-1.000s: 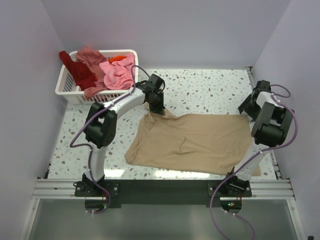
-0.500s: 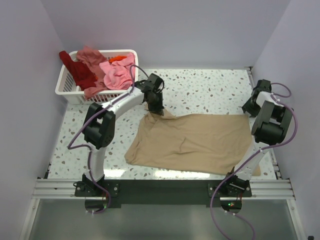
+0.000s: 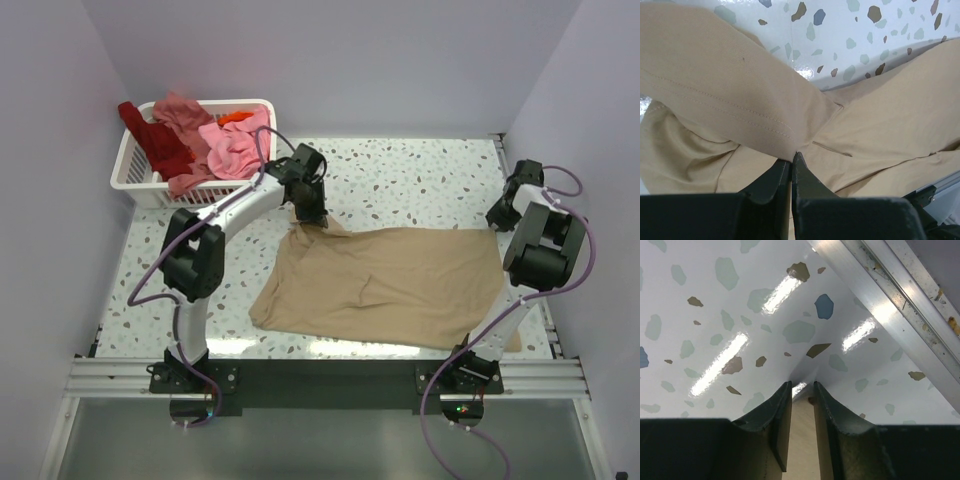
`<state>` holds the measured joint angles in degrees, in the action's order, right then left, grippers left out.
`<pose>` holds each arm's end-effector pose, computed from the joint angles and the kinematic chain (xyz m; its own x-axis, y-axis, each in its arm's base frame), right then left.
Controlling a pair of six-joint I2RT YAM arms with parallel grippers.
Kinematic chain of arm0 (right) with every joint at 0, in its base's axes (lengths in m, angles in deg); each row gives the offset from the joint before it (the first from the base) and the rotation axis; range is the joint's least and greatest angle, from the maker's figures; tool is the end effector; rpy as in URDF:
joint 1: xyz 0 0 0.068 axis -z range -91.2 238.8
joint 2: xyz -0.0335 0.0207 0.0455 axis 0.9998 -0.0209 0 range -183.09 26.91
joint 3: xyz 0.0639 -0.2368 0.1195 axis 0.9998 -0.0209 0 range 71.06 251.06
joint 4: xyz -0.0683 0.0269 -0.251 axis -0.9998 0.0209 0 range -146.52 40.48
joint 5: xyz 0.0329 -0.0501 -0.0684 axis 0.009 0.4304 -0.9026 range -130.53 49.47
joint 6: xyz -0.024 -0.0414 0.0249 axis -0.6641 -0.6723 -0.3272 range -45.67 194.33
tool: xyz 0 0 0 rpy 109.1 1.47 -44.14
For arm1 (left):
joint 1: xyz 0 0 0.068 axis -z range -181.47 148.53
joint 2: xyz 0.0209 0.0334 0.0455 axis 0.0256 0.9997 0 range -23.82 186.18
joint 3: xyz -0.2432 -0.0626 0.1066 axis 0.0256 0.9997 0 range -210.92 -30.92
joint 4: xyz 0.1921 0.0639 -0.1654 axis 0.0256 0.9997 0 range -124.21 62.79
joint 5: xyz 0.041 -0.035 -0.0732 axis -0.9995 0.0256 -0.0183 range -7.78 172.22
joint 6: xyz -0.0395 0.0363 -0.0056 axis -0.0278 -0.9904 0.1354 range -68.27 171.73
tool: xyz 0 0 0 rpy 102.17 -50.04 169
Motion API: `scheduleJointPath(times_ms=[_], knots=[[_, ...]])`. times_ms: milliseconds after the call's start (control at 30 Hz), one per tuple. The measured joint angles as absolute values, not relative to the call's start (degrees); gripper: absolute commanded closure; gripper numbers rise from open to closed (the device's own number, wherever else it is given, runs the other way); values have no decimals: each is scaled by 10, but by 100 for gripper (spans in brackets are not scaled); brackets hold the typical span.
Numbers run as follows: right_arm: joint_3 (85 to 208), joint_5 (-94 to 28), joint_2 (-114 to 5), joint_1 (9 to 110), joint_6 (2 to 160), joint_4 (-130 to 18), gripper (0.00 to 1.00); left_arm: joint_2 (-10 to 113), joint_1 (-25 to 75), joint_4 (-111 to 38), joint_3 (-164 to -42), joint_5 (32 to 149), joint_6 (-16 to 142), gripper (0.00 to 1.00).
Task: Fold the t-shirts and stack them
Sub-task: Fold the tshirt
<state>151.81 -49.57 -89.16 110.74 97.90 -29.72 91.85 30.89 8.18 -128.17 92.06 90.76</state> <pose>0.3891 -0.1628 0.1614 -0.5769 0.6580 -0.4840 0.7284 0.6825 0.0597 0.3675 -0.2401 0.2358 -0.9493 -0.1329 -0.2849 0.0000 0.9062 -0.4229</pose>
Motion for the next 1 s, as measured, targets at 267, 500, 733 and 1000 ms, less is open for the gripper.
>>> scheduleJointPath(times_ms=[267, 500, 733, 1000], knots=[[1494, -485, -875, 1106, 978, -310, 63, 906, 308, 74, -1270, 923, 908, 100], [1487, -487, -870, 1106, 975, -309, 72, 904, 305, 72, -1259, 925, 908, 100], [1488, -489, -870, 1107, 967, -301, 100, 903, 301, 70, -1257, 927, 908, 100], [1491, -483, -863, 1107, 959, -263, 100, 896, 300, 71, -1256, 932, 901, 100]])
